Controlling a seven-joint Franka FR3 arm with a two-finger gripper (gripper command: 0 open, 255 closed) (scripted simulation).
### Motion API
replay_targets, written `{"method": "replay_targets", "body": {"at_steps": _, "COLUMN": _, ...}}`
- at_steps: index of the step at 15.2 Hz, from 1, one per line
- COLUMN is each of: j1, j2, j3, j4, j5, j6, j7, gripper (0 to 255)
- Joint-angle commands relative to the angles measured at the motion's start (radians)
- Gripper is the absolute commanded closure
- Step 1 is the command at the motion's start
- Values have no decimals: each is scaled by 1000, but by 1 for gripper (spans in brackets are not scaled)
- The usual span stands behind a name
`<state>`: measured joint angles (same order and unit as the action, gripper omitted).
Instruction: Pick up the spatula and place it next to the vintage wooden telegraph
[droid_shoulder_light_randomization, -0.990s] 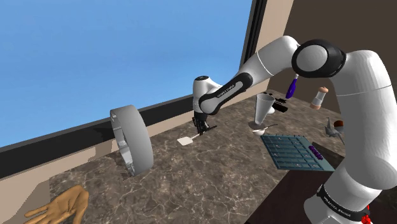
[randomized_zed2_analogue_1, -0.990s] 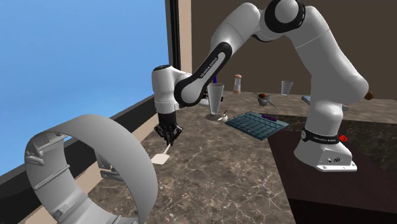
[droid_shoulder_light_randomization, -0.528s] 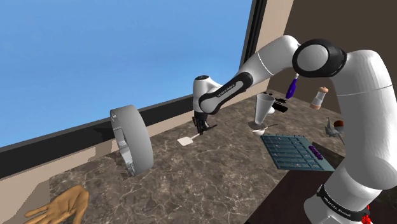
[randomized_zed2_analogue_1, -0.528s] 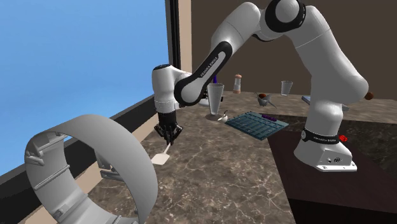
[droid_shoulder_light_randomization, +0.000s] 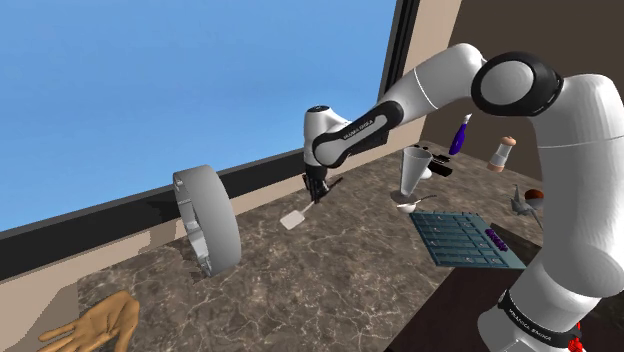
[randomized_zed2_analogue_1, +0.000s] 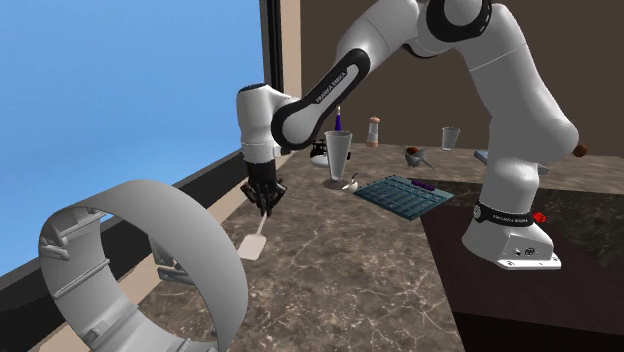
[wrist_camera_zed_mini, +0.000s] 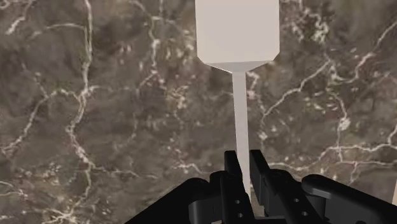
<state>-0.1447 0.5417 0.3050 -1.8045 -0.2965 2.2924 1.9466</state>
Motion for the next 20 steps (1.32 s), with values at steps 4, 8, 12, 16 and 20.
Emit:
{"method": "replay_targets", "body": {"at_steps": 4, "j1": -8, "j2": -42, "j3": 12, "j4": 7, "j5": 19, "j6": -47, "j7": -15, "gripper": 255}}
{"method": "replay_targets", "body": {"at_steps": 8, "j1": -14, "j2": -73, "j3": 20, "j4": 17, "j5": 34, "j6": -87, "j7": -26, "gripper": 255}}
{"method": "replay_targets", "body": {"at_steps": 12, "j1": -18, "j2": -102, "j3": 28, "j4": 31, "j5": 48, "j6": -128, "j7": -37, "gripper": 255}}
{"method": "replay_targets", "body": {"at_steps": 16, "j1": -22, "j2": -128, "j3": 34, "j4": 49, "j5": 62, "j6": -170, "j7": -48, "gripper": 255}}
{"method": "replay_targets", "body": {"at_steps": 20, "j1": -25, "j2": -152, "j3": 40, "j4": 71, "j5": 74, "j6": -213, "j7": -57, "gripper": 255}}
